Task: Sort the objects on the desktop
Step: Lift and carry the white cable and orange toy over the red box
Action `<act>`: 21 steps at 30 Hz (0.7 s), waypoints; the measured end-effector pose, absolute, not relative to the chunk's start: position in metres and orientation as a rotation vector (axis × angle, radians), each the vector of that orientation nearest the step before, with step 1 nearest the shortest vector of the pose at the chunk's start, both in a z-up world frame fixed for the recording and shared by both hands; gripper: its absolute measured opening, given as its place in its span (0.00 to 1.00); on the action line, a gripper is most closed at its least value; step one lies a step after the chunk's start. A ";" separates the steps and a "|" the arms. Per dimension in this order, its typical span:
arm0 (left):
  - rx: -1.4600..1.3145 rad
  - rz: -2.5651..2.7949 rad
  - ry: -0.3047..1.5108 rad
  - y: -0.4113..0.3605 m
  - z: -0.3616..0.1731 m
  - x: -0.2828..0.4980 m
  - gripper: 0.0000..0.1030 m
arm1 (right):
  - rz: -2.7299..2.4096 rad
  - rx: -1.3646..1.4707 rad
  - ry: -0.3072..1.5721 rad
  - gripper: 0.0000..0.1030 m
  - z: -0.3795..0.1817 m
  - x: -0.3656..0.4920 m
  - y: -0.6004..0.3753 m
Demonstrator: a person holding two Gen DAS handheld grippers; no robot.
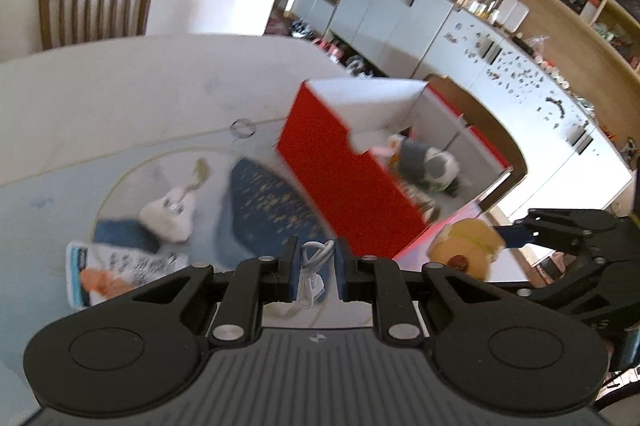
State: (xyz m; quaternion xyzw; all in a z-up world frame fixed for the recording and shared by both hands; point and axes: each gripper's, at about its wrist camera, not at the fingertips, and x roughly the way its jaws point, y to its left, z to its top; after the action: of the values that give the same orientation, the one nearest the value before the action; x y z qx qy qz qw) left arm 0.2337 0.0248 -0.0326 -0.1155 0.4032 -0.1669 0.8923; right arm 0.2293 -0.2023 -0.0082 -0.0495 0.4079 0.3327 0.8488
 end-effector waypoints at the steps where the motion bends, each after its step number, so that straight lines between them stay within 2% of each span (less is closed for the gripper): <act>1: -0.238 -0.352 0.829 0.021 -0.029 0.235 0.16 | 0.695 -0.102 0.859 0.67 -0.007 0.231 -0.206; 21: -0.175 -0.407 0.711 -0.066 0.024 0.294 0.16 | 0.653 -0.106 0.810 0.67 0.002 0.291 -0.277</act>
State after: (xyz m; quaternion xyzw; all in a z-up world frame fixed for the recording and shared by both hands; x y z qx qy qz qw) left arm 0.2939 -0.0664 0.0244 -0.0850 0.3452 -0.1976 0.9136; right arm 0.2915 -0.2772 0.0016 -0.0504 0.3867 0.3117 0.8665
